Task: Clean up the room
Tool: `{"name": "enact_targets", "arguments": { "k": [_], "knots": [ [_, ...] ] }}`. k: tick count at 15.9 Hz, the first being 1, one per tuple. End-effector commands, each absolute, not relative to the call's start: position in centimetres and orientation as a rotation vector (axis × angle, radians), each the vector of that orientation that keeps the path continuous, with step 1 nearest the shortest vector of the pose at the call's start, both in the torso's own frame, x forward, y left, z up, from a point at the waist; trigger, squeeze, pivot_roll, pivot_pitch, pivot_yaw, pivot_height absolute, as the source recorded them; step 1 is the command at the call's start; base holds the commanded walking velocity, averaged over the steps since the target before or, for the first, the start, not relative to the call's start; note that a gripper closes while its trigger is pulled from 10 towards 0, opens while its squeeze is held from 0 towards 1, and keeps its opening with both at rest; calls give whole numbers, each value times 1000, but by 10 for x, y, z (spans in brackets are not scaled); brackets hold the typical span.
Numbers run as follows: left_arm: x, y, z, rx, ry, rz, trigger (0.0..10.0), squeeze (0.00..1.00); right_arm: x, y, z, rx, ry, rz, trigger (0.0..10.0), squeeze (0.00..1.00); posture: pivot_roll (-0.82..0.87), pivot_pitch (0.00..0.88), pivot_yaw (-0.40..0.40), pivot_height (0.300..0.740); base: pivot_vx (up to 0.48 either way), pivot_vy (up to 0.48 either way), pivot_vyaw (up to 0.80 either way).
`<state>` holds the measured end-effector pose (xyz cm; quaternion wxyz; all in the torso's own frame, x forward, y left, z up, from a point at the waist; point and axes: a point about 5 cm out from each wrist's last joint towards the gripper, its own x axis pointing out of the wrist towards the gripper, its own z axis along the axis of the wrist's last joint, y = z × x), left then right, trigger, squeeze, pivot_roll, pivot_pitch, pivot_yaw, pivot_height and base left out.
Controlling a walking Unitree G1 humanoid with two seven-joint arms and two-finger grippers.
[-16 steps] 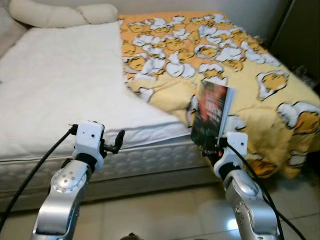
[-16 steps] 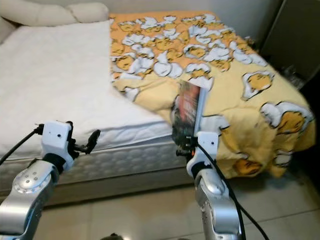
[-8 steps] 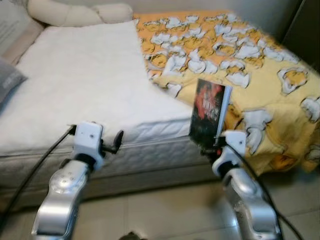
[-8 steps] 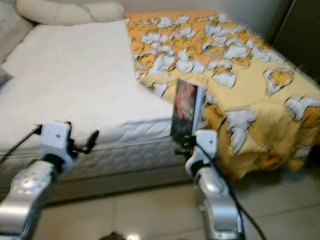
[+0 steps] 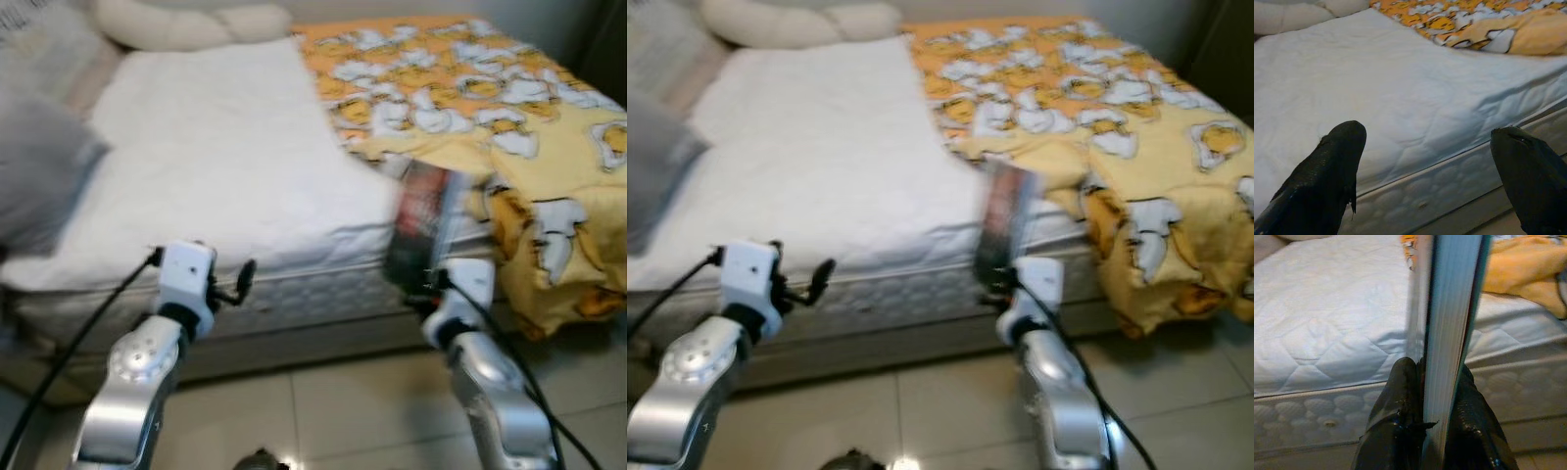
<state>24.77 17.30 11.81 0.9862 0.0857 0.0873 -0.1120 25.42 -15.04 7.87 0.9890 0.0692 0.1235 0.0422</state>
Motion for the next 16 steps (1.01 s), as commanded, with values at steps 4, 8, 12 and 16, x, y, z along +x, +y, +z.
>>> {"name": "enact_targets", "arguments": {
  "k": [4,8,12,16],
  "knots": [
    [249,179,124,189,160,-208,10000,114,259,-143,91,153,190,114,10000,0,36,0,19,740,0,383,0],
    [249,177,126,183,147,-207,10000,102,259,-143,91,153,191,113,10000,0,39,0,16,740,0,274,0],
    [251,177,128,181,138,-193,10000,106,260,-143,91,153,192,115,10000,0,39,0,17,740,0,0,0],
    [253,177,130,167,127,-188,10000,125,262,-144,93,101,181,111,10000,0,36,0,17,740,0,0,0]
  ]
}}
